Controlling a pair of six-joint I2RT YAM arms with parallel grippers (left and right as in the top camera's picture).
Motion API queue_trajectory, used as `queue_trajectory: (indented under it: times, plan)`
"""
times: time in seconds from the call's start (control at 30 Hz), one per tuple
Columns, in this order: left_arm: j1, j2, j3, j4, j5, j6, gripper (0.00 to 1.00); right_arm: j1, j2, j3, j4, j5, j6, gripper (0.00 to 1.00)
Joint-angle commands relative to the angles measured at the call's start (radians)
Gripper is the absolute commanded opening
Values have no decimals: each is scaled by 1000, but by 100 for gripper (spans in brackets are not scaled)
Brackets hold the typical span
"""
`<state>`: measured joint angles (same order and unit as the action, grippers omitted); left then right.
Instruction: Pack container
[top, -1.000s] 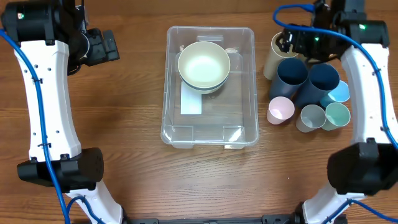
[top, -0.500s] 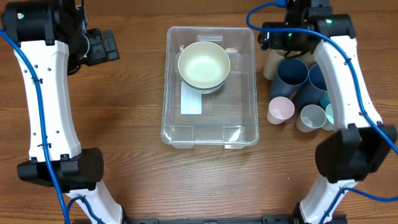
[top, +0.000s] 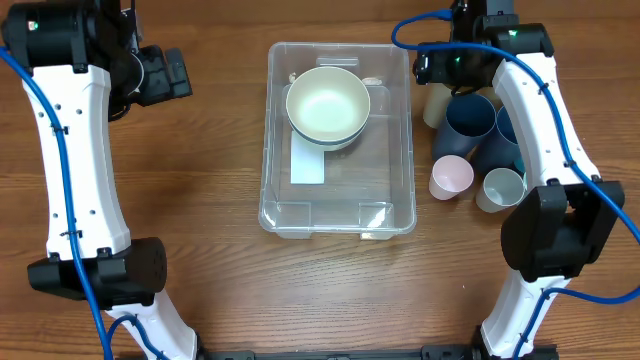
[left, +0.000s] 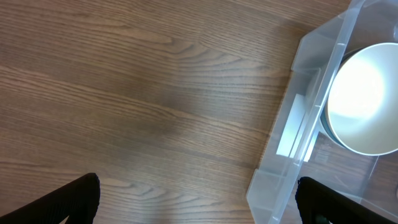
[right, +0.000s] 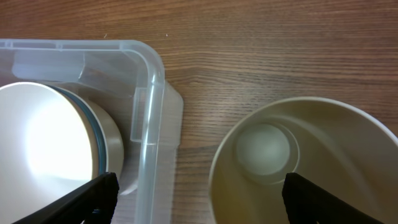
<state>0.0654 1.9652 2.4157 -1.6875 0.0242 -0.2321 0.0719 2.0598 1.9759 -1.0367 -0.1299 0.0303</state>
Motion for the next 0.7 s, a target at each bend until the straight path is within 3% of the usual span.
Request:
queue_trajectory:
  times: [0.0,0.3,0.4,0.67]
  plan:
    - [-2,-4,8,-2,-9,19,100,2,-19,27,11,10,7,87]
    - [-2,-4,8,-2,-9,19,100,-42,-31,269,-95,5,61,88]
    - [-2,-4,8,-2,-9,19,100,-84,-31,347,-138,6,87,92]
    - [-2,-4,8,-2,-9,19,100,-264,-3,342,-182,-13,135,92]
